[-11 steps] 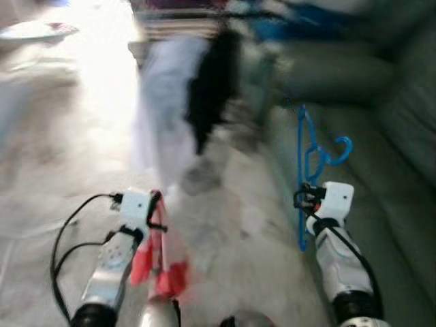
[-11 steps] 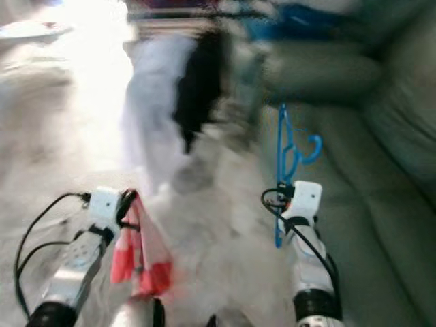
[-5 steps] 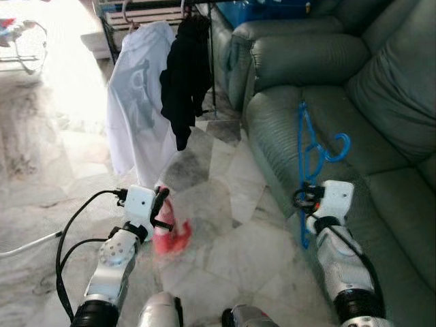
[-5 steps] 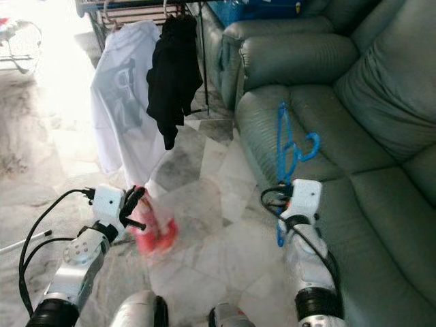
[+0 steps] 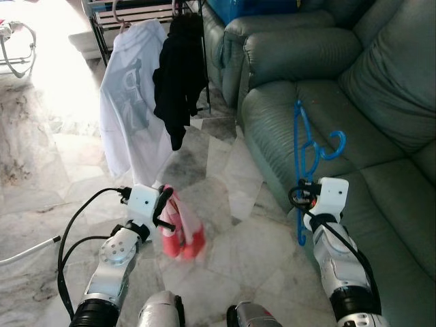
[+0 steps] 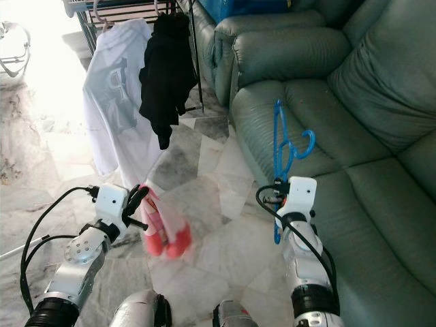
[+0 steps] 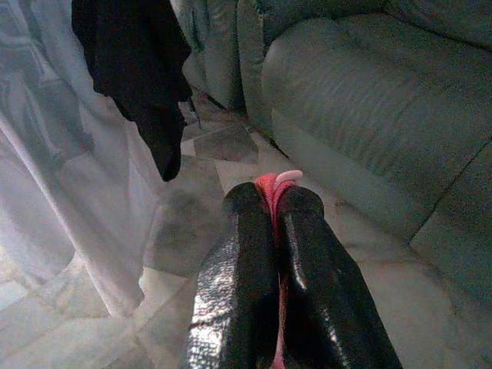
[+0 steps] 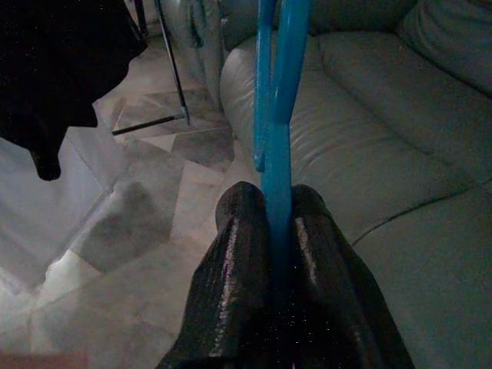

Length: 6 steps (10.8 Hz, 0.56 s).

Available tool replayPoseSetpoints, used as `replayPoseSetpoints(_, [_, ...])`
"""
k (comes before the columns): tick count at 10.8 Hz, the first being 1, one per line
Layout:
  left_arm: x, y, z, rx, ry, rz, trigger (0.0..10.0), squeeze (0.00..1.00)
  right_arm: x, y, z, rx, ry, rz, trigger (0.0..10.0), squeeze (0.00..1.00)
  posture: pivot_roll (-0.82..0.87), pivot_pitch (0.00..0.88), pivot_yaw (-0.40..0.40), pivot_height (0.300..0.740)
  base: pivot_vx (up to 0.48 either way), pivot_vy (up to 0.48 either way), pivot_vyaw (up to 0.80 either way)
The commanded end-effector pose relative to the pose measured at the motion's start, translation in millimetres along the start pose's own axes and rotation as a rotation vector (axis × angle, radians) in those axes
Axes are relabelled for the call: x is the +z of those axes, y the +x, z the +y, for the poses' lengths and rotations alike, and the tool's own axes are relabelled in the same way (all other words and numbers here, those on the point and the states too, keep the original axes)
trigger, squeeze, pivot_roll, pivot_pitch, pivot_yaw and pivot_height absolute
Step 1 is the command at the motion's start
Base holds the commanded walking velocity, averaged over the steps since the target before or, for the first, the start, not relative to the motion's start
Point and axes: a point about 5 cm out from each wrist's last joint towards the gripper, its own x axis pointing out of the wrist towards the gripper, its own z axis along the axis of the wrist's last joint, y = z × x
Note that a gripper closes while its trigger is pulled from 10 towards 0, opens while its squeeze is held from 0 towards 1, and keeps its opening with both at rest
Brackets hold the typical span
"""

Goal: Hang hanger

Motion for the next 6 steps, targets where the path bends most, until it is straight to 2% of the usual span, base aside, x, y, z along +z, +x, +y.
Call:
replayPoseSetpoints(1, [3.1, -0.4, -2.5, -0.021, 0.015, -0.02, 10.0, 0.0, 2.2, 0.2, 0.0, -0.001, -0.003, -0.013, 10.0, 0.0, -0.02, 0.159, -0.033, 0.74, 0.0, 0.0, -0.8])
replayPoseSetpoints(2, [3.1, -0.5, -4.5, -0.03, 0.015, -0.024, 10.0, 0.0, 0.6, -0.9, 1.4, 0.004, -0.006, -0.01, 10.0, 0.0, -0.02, 0.159, -0.033, 0.74, 0.0, 0.0, -0.8])
replayPoseSetpoints(6, [4.5, 0.1, -7.0, -0.042, 0.011, -0.033, 10.0, 0.0, 0.2, -0.2, 3.1, 0.008, -0.01, -0.008, 10.0, 0.0, -0.01, 0.153, -0.037, 0.74, 0.273, 0.0, -0.8])
